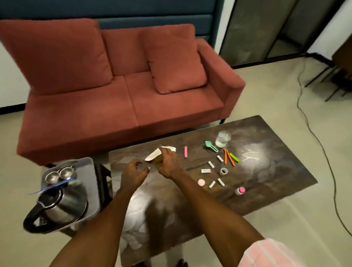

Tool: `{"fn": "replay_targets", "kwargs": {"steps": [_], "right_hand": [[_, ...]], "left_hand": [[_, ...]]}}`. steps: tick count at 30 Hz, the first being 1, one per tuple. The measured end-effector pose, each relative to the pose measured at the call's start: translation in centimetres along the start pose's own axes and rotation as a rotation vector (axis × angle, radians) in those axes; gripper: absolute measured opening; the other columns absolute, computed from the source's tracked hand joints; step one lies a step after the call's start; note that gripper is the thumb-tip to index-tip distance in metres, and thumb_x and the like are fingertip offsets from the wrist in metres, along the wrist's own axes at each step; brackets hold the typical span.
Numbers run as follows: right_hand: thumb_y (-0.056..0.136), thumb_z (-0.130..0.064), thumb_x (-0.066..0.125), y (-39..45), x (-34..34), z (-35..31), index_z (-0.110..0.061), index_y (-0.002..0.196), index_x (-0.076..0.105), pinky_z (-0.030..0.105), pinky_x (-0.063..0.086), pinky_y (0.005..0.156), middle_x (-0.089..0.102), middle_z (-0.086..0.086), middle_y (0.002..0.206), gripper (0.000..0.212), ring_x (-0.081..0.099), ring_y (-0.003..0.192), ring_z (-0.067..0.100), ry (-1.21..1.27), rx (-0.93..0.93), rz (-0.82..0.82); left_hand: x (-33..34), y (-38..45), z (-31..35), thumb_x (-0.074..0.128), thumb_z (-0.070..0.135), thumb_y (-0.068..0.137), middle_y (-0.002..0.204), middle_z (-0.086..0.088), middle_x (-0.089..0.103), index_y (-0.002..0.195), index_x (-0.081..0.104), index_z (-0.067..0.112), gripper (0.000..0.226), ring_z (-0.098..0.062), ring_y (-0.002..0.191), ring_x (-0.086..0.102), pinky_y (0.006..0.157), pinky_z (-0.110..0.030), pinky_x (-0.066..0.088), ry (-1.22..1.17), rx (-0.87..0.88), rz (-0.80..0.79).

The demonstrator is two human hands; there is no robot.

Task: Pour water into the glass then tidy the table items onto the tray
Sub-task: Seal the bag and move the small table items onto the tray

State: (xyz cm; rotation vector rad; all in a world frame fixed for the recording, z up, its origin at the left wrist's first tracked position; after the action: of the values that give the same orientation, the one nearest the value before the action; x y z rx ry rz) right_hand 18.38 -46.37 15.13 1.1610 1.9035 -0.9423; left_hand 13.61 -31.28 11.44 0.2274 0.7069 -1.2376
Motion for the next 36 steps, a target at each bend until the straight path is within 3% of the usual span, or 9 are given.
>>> {"fn": "replay_targets", "kwargs": {"steps": [8, 14, 19, 26, 30, 36], "right_hand": [[0.082, -0.014, 0.064, -2.4, -2.2, 7.2, -0.006, 0.149, 0.031, 0.038, 0.04, 0.106, 0.05, 0.018, 0.139, 0.075, 0.046, 0.129, 0.036, 0.07, 0.208, 0.09], [0.084, -0.02, 0.062, -4.3, -2.6, 12.3, -0.008, 0.152, 0.027, 0.037, 0.037, 0.111, 0.042, 0.014, 0.15, 0.078, 0.041, 0.137, 0.031, 0.045, 0.357, 0.087], [0.085, -0.023, 0.061, -5.4, -3.5, 18.0, -0.01, 0.148, 0.033, 0.038, 0.041, 0.103, 0.049, 0.015, 0.143, 0.07, 0.05, 0.127, 0.034, 0.023, 0.484, 0.069], [0.089, -0.03, 0.059, -2.7, -4.2, 28.0, -0.01, 0.139, 0.042, 0.04, 0.047, 0.099, 0.056, 0.014, 0.133, 0.057, 0.055, 0.121, 0.033, 0.048, 0.581, -0.018], [0.087, -0.028, 0.059, 0.6, -4.6, 34.4, -0.012, 0.13, 0.05, 0.039, 0.047, 0.098, 0.058, 0.012, 0.13, 0.047, 0.056, 0.12, 0.033, 0.056, 0.601, -0.054], [0.085, -0.029, 0.059, 4.7, -5.4, 42.8, -0.015, 0.131, 0.052, 0.042, 0.048, 0.096, 0.062, 0.014, 0.123, 0.048, 0.056, 0.118, 0.036, 0.088, 0.678, -0.052]], "left_hand": [[6.5, -0.1, 3.0, 0.076, 0.033, 0.078, 0.114, -0.004, 0.064, 0.113, 0.06, 0.016, 0.042, -0.024, 0.105, 0.059, 0.09, -0.041, 0.051, 0.06, 0.075, -0.18], [11.5, 0.3, 4.2, 0.074, 0.036, 0.081, 0.122, -0.007, 0.061, 0.121, 0.056, 0.013, 0.05, -0.026, 0.112, 0.057, 0.097, -0.044, 0.049, 0.095, 0.104, -0.36], [16.6, 0.9, 6.6, 0.073, 0.038, 0.08, 0.122, -0.006, 0.062, 0.121, 0.057, 0.015, 0.05, -0.025, 0.111, 0.059, 0.095, -0.038, 0.05, 0.134, 0.116, -0.456], [24.5, 4.0, 9.2, 0.074, 0.032, 0.079, 0.122, -0.007, 0.064, 0.118, 0.06, 0.014, 0.046, -0.027, 0.112, 0.059, 0.096, -0.038, 0.049, 0.162, 0.044, -0.498], [29.1, 6.7, 10.3, 0.075, 0.034, 0.076, 0.112, -0.005, 0.068, 0.107, 0.063, 0.018, 0.037, -0.027, 0.106, 0.063, 0.089, -0.036, 0.05, 0.172, -0.036, -0.471], [36.6, 11.2, 12.5, 0.074, 0.033, 0.08, 0.112, -0.007, 0.066, 0.107, 0.062, 0.013, 0.036, -0.029, 0.108, 0.061, 0.091, -0.039, 0.049, 0.227, -0.091, -0.474]]}}
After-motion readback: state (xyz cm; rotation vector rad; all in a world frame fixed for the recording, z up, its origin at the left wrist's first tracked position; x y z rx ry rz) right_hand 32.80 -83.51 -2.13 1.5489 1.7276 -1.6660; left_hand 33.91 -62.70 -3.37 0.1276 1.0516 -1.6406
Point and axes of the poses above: each hand's wrist, its own y-axis towards the middle knuckle, its own x-axis out of the palm, z = x × y, the point moved 1 cm from there along y, towards the middle knuckle
